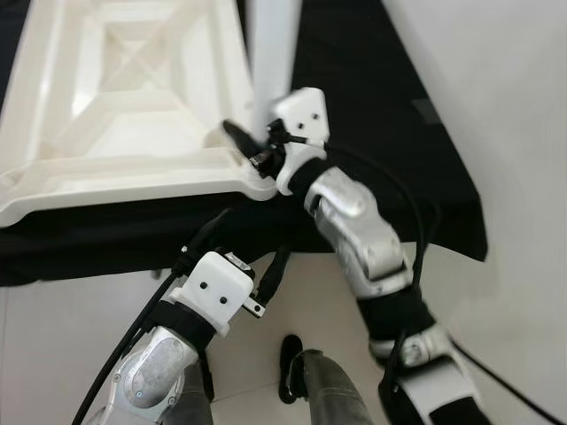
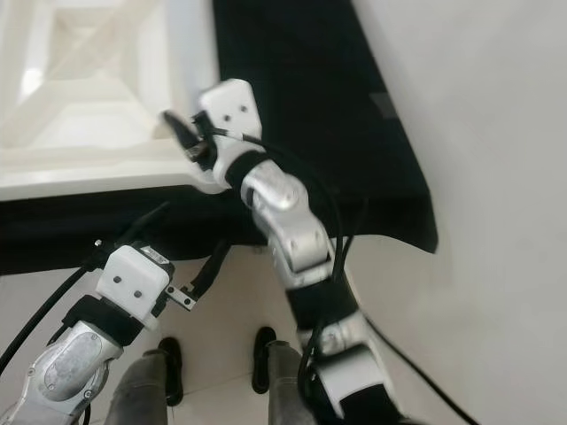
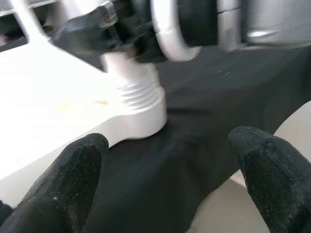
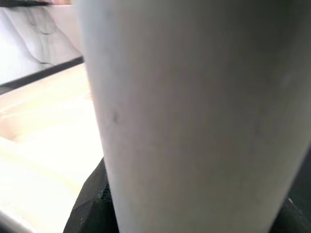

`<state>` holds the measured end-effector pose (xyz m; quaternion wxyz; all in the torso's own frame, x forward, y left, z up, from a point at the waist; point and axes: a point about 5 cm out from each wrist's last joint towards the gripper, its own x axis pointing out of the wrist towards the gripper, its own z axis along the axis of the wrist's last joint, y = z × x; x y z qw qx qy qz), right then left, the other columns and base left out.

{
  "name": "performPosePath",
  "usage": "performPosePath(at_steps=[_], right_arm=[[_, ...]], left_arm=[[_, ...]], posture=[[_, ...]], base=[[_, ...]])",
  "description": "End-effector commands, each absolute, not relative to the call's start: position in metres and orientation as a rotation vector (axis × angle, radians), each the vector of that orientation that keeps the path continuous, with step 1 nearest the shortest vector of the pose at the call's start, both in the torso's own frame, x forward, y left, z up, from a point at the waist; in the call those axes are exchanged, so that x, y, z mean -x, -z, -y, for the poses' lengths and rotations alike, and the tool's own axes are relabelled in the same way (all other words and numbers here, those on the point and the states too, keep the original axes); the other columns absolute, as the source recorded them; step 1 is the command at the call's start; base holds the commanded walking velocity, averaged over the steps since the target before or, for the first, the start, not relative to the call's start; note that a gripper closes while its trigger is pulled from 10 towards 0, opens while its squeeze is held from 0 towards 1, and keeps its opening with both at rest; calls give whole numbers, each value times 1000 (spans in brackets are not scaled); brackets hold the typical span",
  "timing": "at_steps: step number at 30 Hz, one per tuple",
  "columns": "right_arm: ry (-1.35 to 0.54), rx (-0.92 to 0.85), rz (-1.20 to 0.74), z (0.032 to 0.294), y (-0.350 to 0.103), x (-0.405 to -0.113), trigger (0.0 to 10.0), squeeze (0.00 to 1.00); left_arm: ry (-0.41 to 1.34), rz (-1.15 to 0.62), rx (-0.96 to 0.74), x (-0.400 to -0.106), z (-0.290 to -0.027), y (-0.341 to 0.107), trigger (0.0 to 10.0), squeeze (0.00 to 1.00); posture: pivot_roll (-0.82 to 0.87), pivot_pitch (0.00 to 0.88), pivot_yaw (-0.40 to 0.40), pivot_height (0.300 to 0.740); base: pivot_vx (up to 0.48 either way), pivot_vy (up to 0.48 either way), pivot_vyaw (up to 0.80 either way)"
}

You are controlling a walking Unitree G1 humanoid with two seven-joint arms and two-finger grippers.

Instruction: Building children table

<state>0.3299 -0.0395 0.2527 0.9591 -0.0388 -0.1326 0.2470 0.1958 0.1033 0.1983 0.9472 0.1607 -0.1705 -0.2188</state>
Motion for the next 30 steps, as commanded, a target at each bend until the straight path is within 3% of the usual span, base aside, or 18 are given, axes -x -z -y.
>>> performPosePath(at_steps=[1, 24, 25, 26, 29, 30], right_arm=[[-466, 140, -58, 45, -184, -328, 10000, 0], [-359, 114, -40, 40, -196, -338, 10000, 0], [-363, 102, -31, 40, -198, -338, 10000, 953], [-368, 94, -22, 40, -199, -338, 10000, 1000], [-377, 82, -11, 39, -201, -339, 10000, 1000], [-391, 64, 6, 39, -205, -339, 10000, 627]], left_arm=[[451, 334, -330, -195, -103, -195, 10000, 0], [407, 359, -361, -203, -111, -201, 10000, 0], [402, 361, -363, -204, -112, -202, 10000, 0], [398, 362, -366, -205, -114, -202, 10000, 0], [394, 363, -369, -205, -115, -203, 10000, 0], [391, 364, -369, -204, -115, -203, 10000, 0]], posture=[[149, 369, -130, 740], [157, 349, -127, 740], [157, 350, -127, 740], [157, 350, -127, 740], [157, 351, -128, 740], [157, 352, -130, 740]], base=[[0, 0, 0], [0, 0, 0], [0, 0, 0], [0, 0, 0], [0, 0, 0], [0, 0, 0]])
